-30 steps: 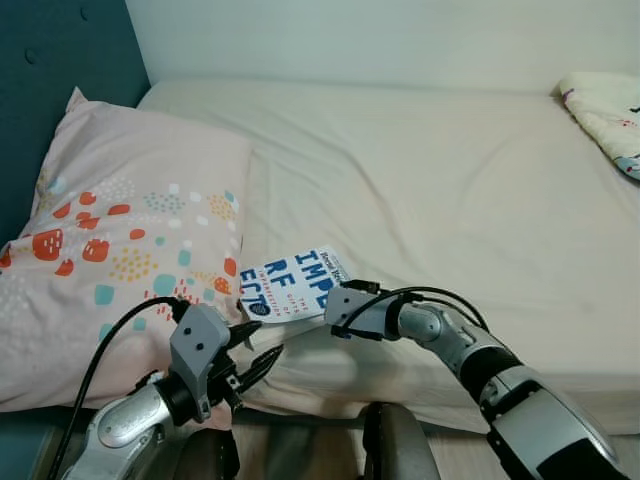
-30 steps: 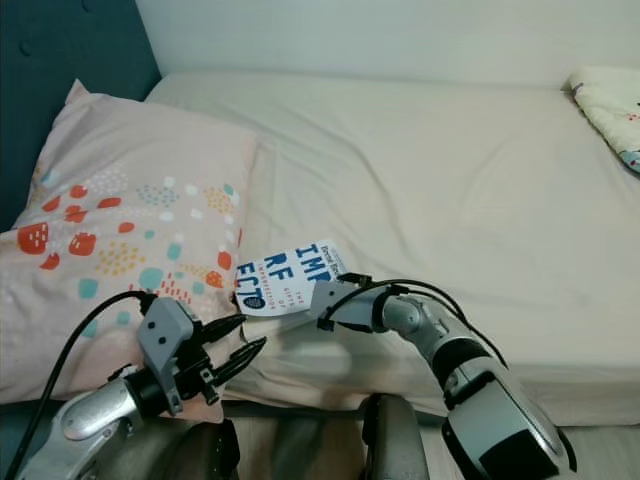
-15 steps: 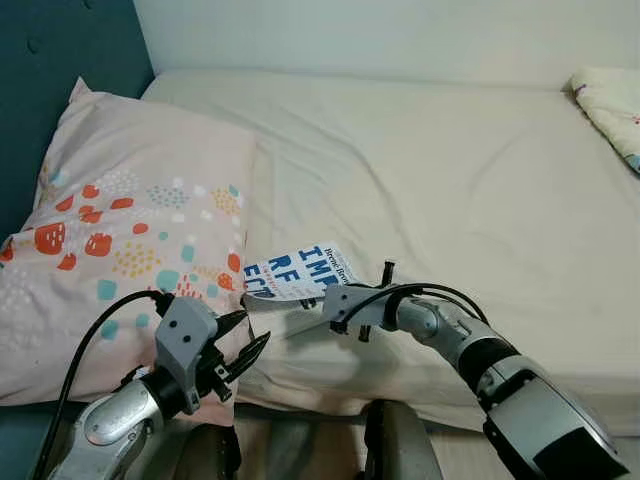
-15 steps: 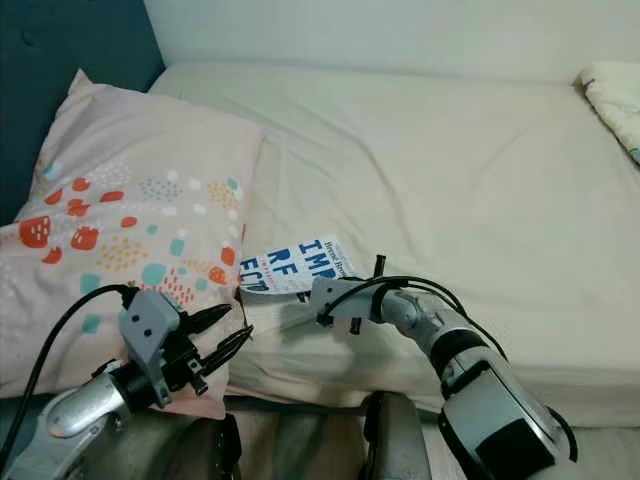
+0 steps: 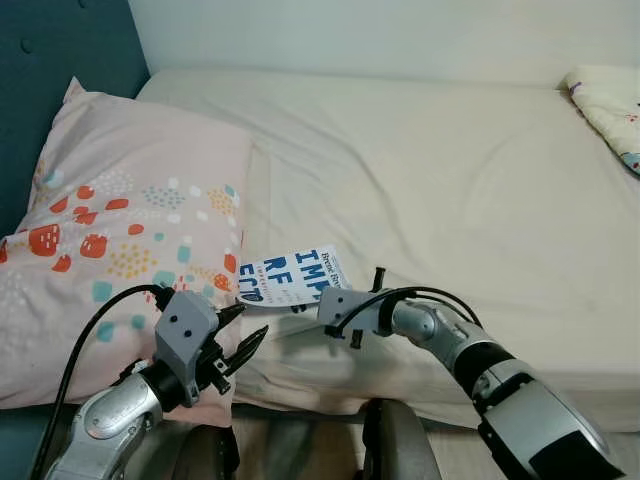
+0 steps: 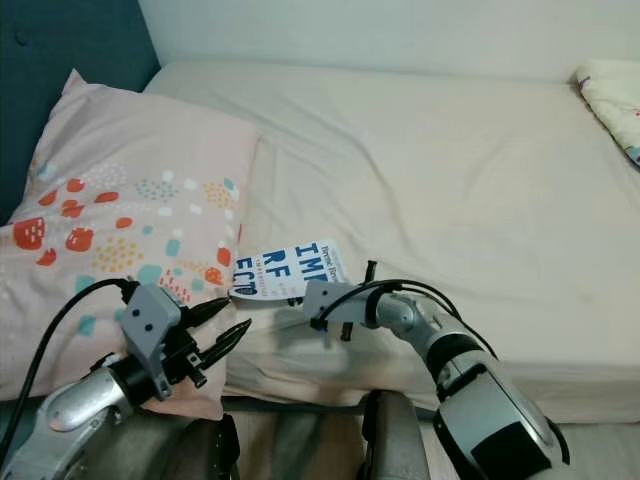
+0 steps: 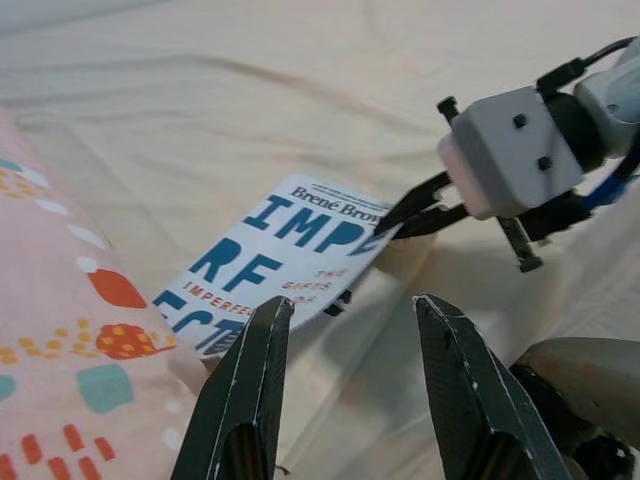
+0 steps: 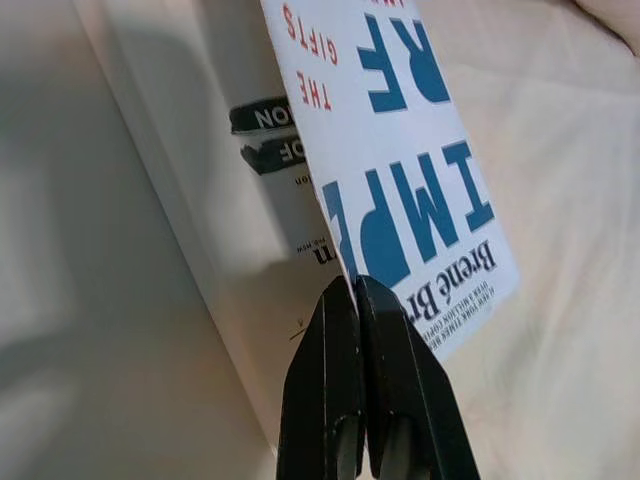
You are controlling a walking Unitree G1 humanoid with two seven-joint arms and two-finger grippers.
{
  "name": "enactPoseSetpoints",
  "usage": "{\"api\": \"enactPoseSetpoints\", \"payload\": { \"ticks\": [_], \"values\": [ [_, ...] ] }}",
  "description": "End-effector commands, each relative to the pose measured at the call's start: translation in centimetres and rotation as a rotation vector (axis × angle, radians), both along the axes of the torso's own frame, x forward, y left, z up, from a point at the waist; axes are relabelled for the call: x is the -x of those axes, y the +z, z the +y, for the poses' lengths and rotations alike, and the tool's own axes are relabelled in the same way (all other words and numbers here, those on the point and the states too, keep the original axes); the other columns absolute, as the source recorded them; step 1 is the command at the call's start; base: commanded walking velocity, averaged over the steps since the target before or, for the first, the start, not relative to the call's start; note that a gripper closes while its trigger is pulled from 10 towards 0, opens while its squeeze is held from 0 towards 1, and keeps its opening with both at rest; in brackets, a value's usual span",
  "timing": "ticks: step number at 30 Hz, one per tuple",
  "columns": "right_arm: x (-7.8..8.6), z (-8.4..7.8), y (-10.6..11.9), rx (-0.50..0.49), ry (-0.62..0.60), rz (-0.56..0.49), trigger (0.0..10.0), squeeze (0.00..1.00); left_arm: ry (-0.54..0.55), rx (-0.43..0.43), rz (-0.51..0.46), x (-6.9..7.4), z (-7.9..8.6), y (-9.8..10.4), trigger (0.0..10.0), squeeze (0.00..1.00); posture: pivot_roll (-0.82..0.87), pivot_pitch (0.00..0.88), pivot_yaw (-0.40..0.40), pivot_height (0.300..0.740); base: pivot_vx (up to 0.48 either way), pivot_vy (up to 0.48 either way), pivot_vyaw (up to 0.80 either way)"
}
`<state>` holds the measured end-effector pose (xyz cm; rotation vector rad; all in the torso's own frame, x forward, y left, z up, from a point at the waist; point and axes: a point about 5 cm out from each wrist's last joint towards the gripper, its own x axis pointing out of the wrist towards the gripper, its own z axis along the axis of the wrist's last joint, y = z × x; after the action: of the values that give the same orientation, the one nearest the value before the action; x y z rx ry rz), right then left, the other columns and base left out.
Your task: Clean up the room
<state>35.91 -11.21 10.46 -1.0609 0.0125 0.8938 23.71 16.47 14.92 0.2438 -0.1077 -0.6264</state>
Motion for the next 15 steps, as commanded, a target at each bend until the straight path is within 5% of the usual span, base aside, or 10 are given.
{"api": "enactPoseSetpoints", "payload": {
  "ticks": [1,15],
  "values": [
    [0.7,0.5,-0.7,-0.042,0.037,0.047,0.0,0.0,0.02,-0.015,0.001,-0.2,0.4,-0.3,10.0,0.0,0.15,0.248,-0.078,0.566,0.0,0.0,0.0],
    [2.6,1.8,-2.0,-0.084,0.193,0.168,0.0,0.0,0.071,0.011,-0.038,-1.2,0.9,0.3,10.0,0.0,0.13,0.235,-0.073,0.566,0.0,0.0,0.0]
  ]
}}
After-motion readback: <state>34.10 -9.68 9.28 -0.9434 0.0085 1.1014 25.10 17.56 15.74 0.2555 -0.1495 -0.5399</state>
